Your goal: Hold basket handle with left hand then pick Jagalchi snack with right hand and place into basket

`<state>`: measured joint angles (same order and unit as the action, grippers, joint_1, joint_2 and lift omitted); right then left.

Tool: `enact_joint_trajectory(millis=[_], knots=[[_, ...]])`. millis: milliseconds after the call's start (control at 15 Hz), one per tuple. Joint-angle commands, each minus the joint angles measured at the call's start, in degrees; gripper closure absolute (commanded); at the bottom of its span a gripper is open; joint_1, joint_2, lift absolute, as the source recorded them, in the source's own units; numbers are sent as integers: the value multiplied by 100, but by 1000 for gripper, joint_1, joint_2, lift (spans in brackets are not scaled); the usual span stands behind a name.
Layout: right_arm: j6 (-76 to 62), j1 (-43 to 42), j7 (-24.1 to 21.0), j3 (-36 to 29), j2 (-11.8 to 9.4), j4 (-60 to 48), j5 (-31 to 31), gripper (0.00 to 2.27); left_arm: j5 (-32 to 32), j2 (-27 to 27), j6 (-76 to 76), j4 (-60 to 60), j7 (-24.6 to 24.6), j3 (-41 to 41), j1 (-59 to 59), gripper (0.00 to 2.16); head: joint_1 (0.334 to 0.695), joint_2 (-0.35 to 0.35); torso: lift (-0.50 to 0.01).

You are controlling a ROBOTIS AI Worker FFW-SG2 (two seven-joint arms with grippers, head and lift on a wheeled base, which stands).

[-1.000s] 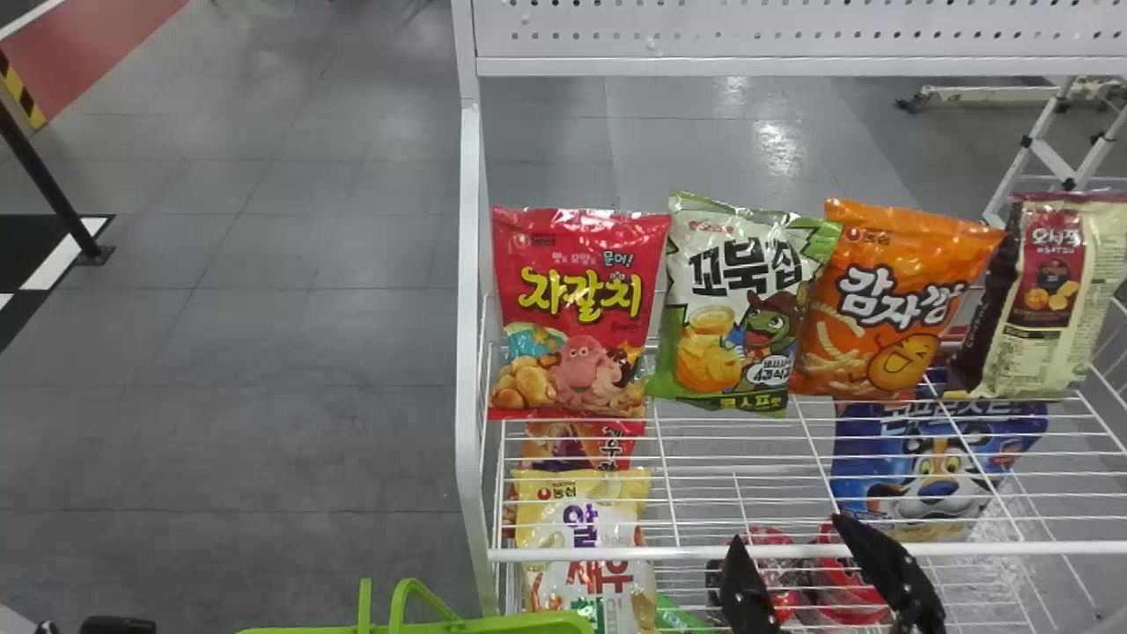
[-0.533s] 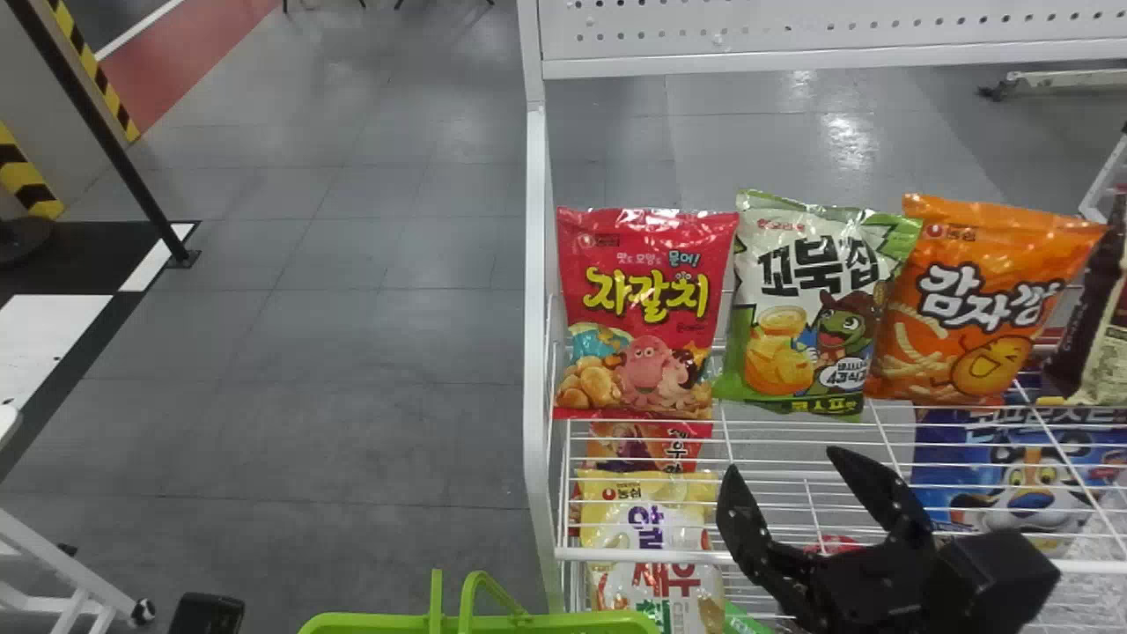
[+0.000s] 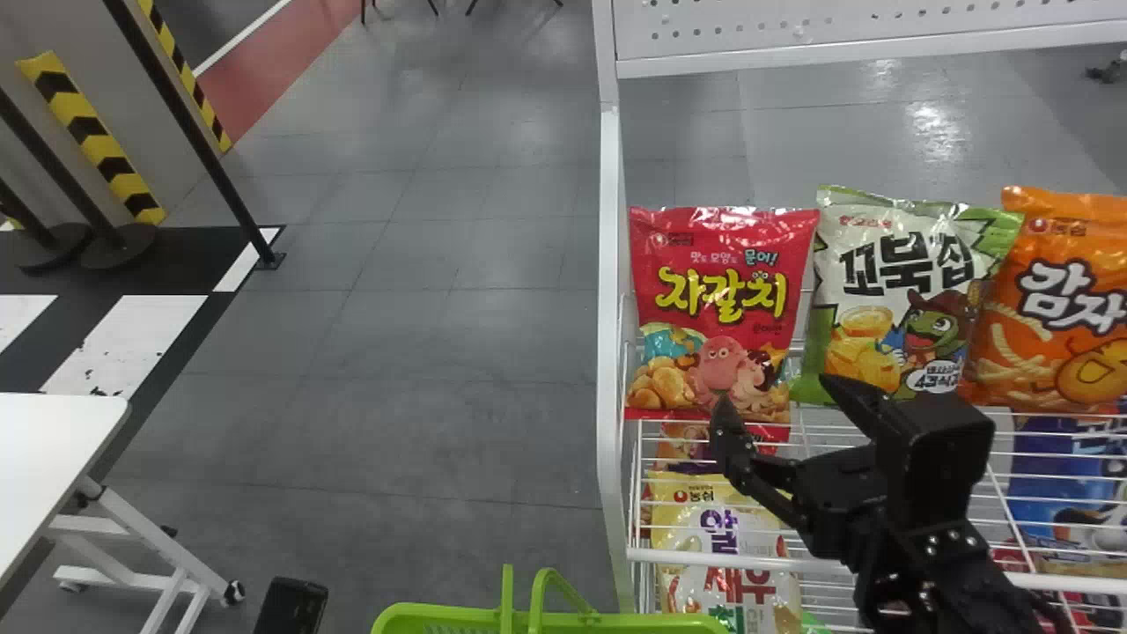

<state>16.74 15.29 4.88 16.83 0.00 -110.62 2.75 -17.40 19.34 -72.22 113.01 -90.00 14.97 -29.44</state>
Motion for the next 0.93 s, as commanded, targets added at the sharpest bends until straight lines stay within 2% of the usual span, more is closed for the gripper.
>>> enact_joint_trajectory(millis=[0, 400, 867], knots=[[255, -413, -101, 189, 5, 261, -3, 100, 0, 0, 1, -7, -57, 6, -9, 2145, 695, 226, -9], [414, -1142, -418, 461, 5, 849, -99, 100, 0, 0, 1, -25, -57, 59, -18, 2145, 695, 258, -9], [466, -1749, -505, 602, 5, 1509, -161, 103, 0, 0, 19, -33, -57, 85, -18, 2145, 695, 271, -9]])
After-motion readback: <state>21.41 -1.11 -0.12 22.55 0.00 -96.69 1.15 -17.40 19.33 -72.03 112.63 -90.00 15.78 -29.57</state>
